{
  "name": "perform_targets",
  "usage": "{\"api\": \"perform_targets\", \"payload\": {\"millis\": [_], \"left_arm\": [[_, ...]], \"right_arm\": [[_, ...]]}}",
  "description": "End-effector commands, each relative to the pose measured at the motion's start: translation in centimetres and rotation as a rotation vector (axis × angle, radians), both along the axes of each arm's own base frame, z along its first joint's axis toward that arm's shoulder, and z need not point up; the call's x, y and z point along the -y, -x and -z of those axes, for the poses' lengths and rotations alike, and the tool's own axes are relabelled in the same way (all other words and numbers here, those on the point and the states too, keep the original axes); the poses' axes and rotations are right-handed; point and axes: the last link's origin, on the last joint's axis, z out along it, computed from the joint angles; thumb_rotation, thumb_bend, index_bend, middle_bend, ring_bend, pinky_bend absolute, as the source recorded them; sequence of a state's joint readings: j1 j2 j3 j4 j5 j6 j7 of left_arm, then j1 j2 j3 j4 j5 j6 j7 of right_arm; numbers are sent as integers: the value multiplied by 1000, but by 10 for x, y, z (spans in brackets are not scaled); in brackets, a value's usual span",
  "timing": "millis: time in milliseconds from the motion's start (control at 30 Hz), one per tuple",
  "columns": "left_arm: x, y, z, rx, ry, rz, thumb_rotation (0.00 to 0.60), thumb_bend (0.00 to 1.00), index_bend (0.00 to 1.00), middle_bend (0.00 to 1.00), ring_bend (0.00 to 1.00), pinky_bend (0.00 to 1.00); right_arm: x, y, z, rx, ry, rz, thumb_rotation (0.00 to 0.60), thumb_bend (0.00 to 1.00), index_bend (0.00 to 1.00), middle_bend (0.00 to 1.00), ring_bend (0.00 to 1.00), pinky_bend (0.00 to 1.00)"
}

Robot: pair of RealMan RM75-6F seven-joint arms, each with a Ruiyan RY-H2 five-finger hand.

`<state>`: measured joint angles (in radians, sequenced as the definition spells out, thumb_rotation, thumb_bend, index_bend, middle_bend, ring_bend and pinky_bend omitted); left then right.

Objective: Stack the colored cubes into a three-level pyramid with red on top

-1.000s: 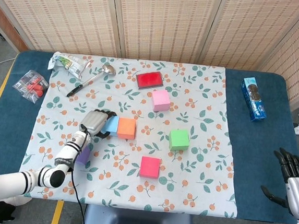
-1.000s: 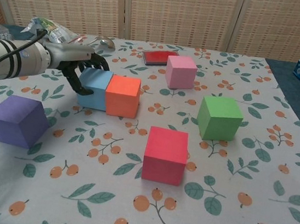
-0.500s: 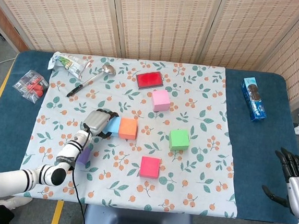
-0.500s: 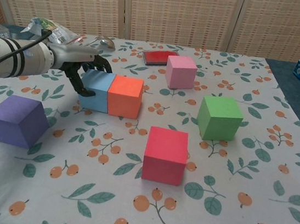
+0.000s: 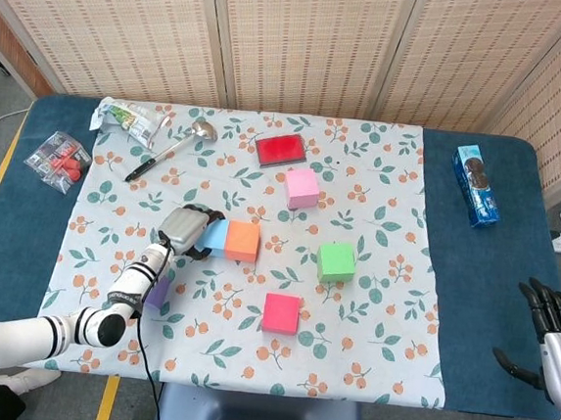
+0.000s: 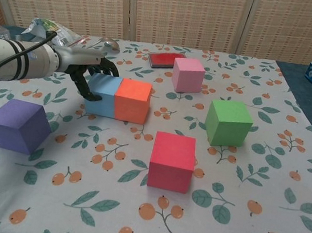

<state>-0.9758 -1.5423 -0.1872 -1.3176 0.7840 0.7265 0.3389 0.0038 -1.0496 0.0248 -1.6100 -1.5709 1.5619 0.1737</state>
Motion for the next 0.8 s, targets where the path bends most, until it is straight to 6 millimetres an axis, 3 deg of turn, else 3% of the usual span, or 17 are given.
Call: {"api": "perform_targets", "payload": {"millis": [33, 800], "left_arm": [[0, -1, 0, 2, 3, -1, 600, 382, 295, 378, 320, 191], [2, -4, 1, 12, 18, -15, 600, 383, 269, 364, 320, 192]], "right_arm": [[0, 0, 0, 0, 1, 1, 600, 81, 0, 0, 0, 0], [-1, 4, -2, 4, 6, 7, 600, 81, 0, 0, 0, 0]]}}
